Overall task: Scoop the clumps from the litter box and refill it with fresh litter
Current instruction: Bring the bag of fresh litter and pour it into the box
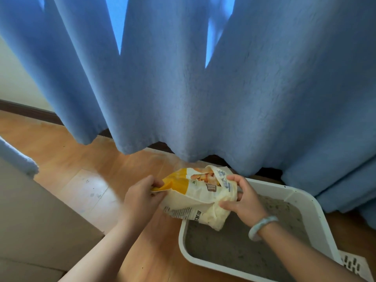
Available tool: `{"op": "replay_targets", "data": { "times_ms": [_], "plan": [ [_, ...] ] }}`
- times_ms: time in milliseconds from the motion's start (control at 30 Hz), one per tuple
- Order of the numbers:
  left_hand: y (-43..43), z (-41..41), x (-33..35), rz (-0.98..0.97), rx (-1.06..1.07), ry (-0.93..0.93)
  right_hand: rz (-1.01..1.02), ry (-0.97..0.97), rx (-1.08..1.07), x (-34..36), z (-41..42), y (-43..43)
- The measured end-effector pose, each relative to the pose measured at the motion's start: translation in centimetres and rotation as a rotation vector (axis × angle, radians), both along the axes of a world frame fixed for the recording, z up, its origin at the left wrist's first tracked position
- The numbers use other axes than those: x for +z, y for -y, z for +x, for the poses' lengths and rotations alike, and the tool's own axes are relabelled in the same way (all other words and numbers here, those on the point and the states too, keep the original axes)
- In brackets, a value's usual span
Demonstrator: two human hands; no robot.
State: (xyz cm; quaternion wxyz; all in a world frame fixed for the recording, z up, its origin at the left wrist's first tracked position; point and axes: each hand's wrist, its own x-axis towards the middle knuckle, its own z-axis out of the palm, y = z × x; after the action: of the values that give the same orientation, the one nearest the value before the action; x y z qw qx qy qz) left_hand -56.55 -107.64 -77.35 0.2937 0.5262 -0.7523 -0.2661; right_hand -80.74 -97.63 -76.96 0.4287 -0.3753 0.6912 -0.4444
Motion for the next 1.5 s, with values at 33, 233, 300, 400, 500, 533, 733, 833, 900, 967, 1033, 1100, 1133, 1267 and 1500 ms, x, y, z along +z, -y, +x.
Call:
{"op": "replay_targets", "data": {
  "times_ms": [33, 233, 300, 400, 500, 533, 733, 833, 900, 967, 1033, 1100, 1133, 1267, 1500],
  "plan": [
    [-0.2, -0.2, 0.2, 0.036, 0.009, -0.062, 0.005, 0.004, 0.001, -0.1, -0.1, 0.0],
    [-0.1, -0.5, -0.1, 0.18, 0.056, -0.249, 0.007, 0.016, -0.004, -0.2, -0.5, 0.1],
    [-0.1, -0.5, -0.2, 0.184, 0.063, -0.265, 0.007, 0.032, -0.003, -0.3, -0.6, 0.0],
    [-0.1, -0.7, 0.1, 0.128, 0.019, -0.234, 0.013, 0.041, -0.012, -0.7, -0.8, -0.2],
    [-0.1, -1.3, 0.4, 0.095, -0.005, -0.213, 0.018, 0.045, -0.019, -1.1, -1.1, -0.5],
    [-0.1, -1.5, 0.5, 0.086, -0.009, -0.206, 0.018, 0.05, -0.021, -1.3, -1.3, -0.6],
    [-0.4, -2.4, 0.9, 0.022, -0.05, -0.166, 0.023, 0.052, -0.024, -1.6, -1.7, -0.9],
    [-0.6, -2.8, 1.2, 0.003, -0.067, -0.14, 0.033, 0.05, -0.025, -1.8, -1.9, -1.1],
    [-0.7, -3.1, 1.3, -0.015, -0.084, -0.116, 0.041, 0.044, -0.028, -2.1, -2.1, -1.3],
    [-0.9, -3.5, 1.5, -0.035, -0.104, -0.096, 0.049, 0.047, -0.035, -2.4, -2.3, -1.5],
    [-1.0, -3.9, 1.6, -0.053, -0.125, -0.079, 0.055, 0.065, -0.048, -2.7, -2.5, -1.7],
    [-1.0, -4.2, 1.7, -0.07, -0.13, -0.072, 0.048, 0.079, -0.057, -2.8, -2.6, -1.7],
    [-0.9, -4.3, 1.8, -0.076, -0.127, -0.075, 0.046, 0.084, -0.058, -2.8, -2.6, -1.7],
    [-1.0, -4.7, 2.1, -0.078, -0.119, -0.091, 0.049, 0.093, -0.06, -2.7, -2.8, -1.7],
    [-0.8, -5.8, 2.5, -0.104, -0.14, -0.114, 0.051, 0.069, -0.084, -2.8, -3.2, -1.6]
  ]
}}
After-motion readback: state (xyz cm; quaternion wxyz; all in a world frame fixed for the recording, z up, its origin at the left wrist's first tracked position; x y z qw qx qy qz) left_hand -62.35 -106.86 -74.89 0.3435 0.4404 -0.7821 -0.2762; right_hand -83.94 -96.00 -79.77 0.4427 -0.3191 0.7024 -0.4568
